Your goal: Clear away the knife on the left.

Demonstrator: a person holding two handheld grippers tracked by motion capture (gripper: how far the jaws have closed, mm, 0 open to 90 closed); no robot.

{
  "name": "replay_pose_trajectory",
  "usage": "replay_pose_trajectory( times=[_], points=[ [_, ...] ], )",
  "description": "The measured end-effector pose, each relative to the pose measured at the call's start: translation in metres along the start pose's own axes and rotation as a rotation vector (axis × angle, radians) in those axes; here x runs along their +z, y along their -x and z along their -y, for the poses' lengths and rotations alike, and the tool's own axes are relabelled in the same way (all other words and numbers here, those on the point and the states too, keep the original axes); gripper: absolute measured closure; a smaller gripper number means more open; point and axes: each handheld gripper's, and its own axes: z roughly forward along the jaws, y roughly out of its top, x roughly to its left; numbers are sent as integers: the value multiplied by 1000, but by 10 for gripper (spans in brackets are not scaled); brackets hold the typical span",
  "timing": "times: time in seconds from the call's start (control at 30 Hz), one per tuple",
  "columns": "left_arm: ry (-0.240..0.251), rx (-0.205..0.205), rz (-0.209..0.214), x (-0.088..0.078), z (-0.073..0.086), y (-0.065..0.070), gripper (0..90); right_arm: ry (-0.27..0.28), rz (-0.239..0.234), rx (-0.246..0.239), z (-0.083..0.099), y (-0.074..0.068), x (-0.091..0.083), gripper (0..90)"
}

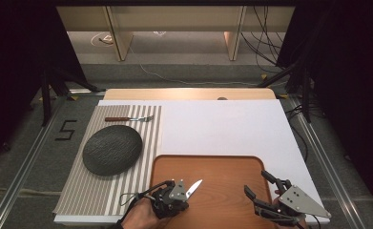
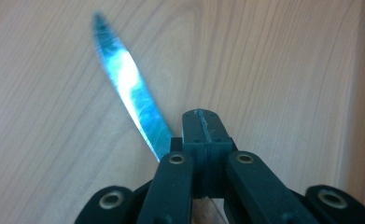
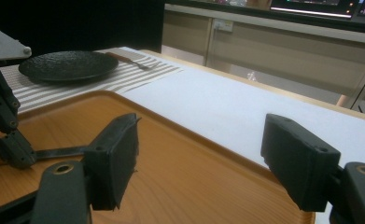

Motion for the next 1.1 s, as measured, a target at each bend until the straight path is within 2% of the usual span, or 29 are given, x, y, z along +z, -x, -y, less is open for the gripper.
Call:
replay_pose_trajectory(
  times=[0.4, 0.8, 0.83, 1.1],
  points=[
    [-31, -9, 3, -7, 7, -4, 897, -3, 1, -1, 0, 0, -1, 286],
    [-51, -36, -14, -15, 14, -13, 897, 3, 1, 2, 0, 0, 0, 286],
    [-61, -35, -28, -17, 15, -14, 898, 3, 1, 2, 0, 0, 0, 286],
    [-69, -58, -44, -24, 23, -22, 898, 2, 1, 2, -1, 0, -1, 286]
  ],
)
